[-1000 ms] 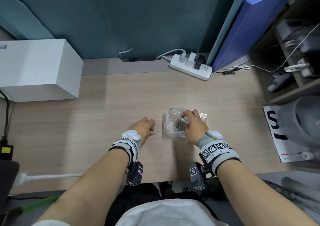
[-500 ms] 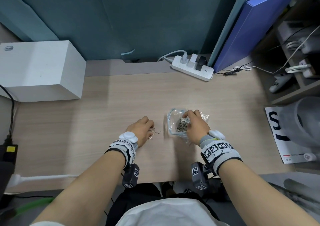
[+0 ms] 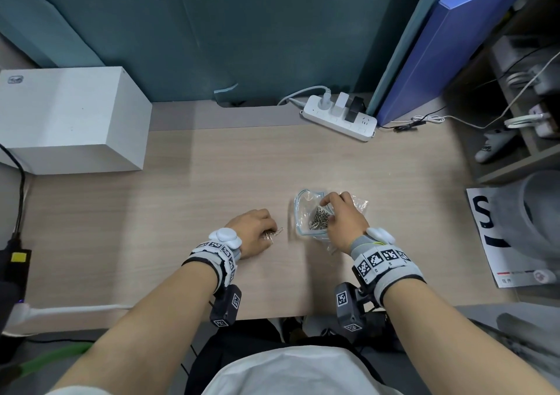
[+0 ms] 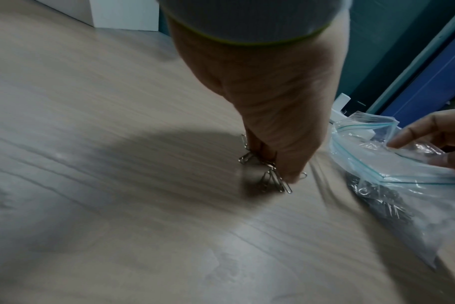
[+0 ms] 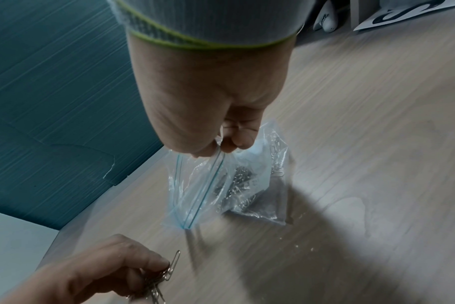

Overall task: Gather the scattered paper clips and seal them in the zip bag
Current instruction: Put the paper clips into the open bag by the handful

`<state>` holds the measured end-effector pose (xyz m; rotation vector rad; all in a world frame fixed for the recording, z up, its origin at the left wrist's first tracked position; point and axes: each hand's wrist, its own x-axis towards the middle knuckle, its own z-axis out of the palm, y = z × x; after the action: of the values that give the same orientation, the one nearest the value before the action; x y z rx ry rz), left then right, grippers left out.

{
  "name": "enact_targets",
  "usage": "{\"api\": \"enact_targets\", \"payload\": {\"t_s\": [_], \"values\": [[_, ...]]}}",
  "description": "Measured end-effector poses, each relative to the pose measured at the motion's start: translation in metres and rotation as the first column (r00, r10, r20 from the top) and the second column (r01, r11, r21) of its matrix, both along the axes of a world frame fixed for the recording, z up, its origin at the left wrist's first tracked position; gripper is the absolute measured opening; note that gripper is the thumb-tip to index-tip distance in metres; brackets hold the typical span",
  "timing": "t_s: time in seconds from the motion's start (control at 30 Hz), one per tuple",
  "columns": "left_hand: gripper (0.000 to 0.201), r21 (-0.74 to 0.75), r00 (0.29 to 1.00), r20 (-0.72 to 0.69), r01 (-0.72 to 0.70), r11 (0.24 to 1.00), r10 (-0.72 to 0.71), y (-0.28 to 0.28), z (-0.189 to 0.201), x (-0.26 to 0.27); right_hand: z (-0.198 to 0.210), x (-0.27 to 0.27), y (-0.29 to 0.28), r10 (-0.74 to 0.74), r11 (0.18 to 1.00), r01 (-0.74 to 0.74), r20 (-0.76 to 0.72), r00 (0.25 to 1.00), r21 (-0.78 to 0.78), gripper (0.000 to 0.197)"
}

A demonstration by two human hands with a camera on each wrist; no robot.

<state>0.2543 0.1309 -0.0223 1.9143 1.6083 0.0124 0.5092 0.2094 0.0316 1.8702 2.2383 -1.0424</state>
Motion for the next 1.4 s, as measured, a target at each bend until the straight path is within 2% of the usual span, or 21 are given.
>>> {"api": "enact_targets", "payload": {"t_s": [0.07, 0.13, 0.33, 0.53, 0.6, 0.7, 0.8, 0.87, 1.03, 1.17, 1.23, 1.4], "values": [[0.045, -0.047, 0.999, 0.004, 0.041, 0.998, -0.041, 0.002, 0.002, -0.004, 0.0, 0.0, 0.001, -0.003, 1.0, 0.003, -0.001, 1.0, -0.004, 0.046], [0.046, -0.078, 0.996, -0.023, 0.086, 0.993, -0.088, 0.007, 0.006, -0.006, 0.0, 0.0, 0.001, -0.006, 1.0, 0.006, -0.001, 1.0, -0.01, 0.047], [0.011, -0.023, 0.979, -0.172, 0.102, 0.994, -0.105, 0.01, 0.005, 0.01, 0.0, -0.002, 0.001, -0.013, 1.0, 0.012, -0.003, 1.0, -0.02, 0.047], [0.006, 0.002, 0.984, -0.165, 0.061, 0.998, -0.06, 0.01, -0.003, 0.016, 0.002, 0.002, 0.002, -0.033, 0.999, 0.032, -0.009, 0.999, -0.038, 0.046], [0.004, 0.004, 0.993, -0.113, -0.028, 1.0, 0.029, 0.013, -0.002, 0.019, 0.003, 0.001, 0.002, -0.033, 0.999, 0.033, -0.003, 0.999, -0.043, 0.048], [0.005, 0.054, 0.967, 0.1, -0.241, 0.969, 0.235, 0.024, 0.009, 0.036, 0.003, 0.001, 0.002, -0.037, 0.999, 0.037, -0.013, 0.999, -0.038, 0.048], [0.009, 0.077, 0.926, 0.297, -0.266, 0.961, 0.232, 0.042, 0.029, 0.062, 0.0, 0.001, -0.001, -0.019, 1.0, 0.019, -0.008, 1.0, -0.01, 0.046], [0.018, 0.074, 0.916, 0.339, -0.251, 0.965, 0.212, 0.05, 0.036, 0.069, -0.001, 0.0, -0.001, -0.018, 1.0, 0.018, -0.013, 1.0, -0.009, 0.045], [0.025, 0.103, 0.918, 0.229, -0.353, 0.93, 0.323, 0.044, 0.024, 0.037, 0.001, 0.002, 0.003, -0.022, 1.0, 0.022, -0.011, 1.0, -0.014, 0.044], [0.042, -0.054, 0.985, 0.017, -0.172, 0.984, 0.173, 0.025, 0.008, 0.019, 0.001, 0.006, 0.003, -0.036, 0.999, 0.036, -0.011, 0.999, -0.028, 0.046], [0.047, -0.083, 0.992, -0.015, -0.129, 0.988, 0.128, 0.019, 0.003, 0.019, 0.0, 0.005, 0.003, -0.027, 0.999, 0.027, -0.009, 1.0, -0.039, 0.048], [0.02, -0.007, 0.997, -0.063, -0.054, 0.998, 0.054, 0.019, -0.001, 0.03, 0.0, 0.008, 0.004, -0.021, 0.998, 0.02, -0.024, 0.999, -0.058, 0.049]]}}
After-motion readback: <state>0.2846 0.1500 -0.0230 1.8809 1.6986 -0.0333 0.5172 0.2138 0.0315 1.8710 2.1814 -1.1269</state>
